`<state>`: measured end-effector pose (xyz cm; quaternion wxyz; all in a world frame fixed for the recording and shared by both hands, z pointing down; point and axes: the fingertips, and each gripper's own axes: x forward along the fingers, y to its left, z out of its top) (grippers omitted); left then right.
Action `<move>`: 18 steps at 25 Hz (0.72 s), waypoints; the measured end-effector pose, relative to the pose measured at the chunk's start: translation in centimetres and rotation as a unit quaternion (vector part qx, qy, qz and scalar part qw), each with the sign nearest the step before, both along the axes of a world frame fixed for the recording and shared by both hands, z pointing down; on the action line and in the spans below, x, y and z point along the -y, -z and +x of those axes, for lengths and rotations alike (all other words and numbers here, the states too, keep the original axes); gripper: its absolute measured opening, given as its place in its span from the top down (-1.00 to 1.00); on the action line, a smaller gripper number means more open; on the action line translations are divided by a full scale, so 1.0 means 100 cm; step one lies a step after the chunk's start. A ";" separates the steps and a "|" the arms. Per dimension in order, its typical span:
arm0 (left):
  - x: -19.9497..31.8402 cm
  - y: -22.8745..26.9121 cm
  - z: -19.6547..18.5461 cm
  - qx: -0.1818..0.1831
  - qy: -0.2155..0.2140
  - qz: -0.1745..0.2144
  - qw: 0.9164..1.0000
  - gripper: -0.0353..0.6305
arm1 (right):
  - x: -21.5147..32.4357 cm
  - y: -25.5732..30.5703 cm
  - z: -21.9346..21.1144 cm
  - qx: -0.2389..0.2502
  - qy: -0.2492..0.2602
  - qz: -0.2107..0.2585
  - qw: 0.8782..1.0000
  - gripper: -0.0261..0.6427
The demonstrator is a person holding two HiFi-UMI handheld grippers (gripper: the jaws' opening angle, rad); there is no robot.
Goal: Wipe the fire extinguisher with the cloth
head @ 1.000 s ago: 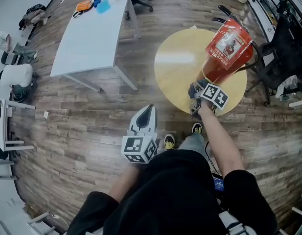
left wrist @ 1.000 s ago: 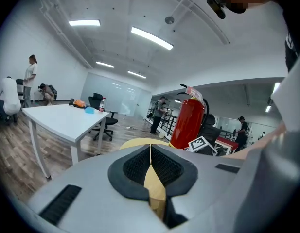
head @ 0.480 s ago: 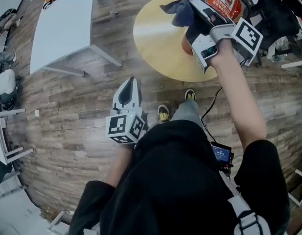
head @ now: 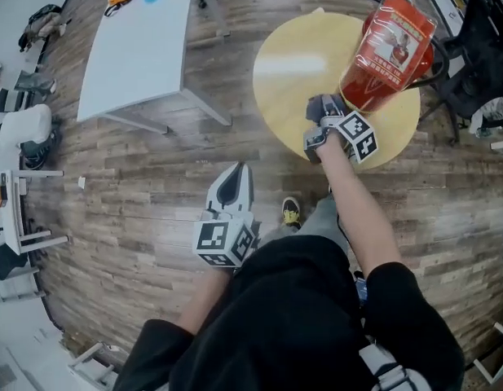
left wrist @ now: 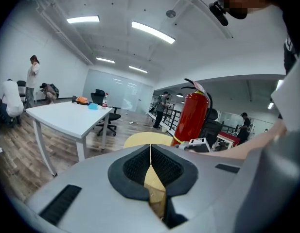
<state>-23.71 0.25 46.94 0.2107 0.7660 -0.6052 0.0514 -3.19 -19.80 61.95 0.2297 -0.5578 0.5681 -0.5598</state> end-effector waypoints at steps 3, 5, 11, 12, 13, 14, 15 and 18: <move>-0.001 0.001 -0.012 0.010 0.008 -0.003 1.000 0.82 | -0.011 -0.048 0.004 -0.010 -0.036 -0.035 0.999 0.61; -0.002 0.000 -0.015 0.011 0.013 -0.004 1.000 0.82 | -0.008 -0.036 0.004 0.016 -0.065 -0.037 0.997 0.61; -0.005 0.003 -0.018 0.004 0.014 0.004 1.000 0.82 | 0.011 0.175 -0.009 0.122 -0.090 0.163 0.975 0.61; -0.005 0.003 -0.017 0.003 0.013 0.006 1.000 0.82 | 0.010 0.209 -0.009 0.144 -0.089 0.191 0.967 0.61; -0.005 0.003 -0.017 0.002 0.012 0.008 1.000 0.82 | 0.007 0.237 -0.008 0.169 -0.087 0.210 0.959 0.61; -0.005 0.004 -0.016 0.002 0.011 0.011 1.000 0.82 | 0.004 0.260 -0.007 0.195 -0.085 0.224 0.951 0.61; -0.005 0.005 -0.014 0.001 0.009 0.013 1.000 0.82 | 0.001 0.279 -0.004 0.218 -0.083 0.240 0.942 0.61; -0.004 0.009 -0.011 0.000 0.006 0.017 1.000 0.82 | -0.008 0.321 0.007 0.255 -0.079 0.287 0.920 0.61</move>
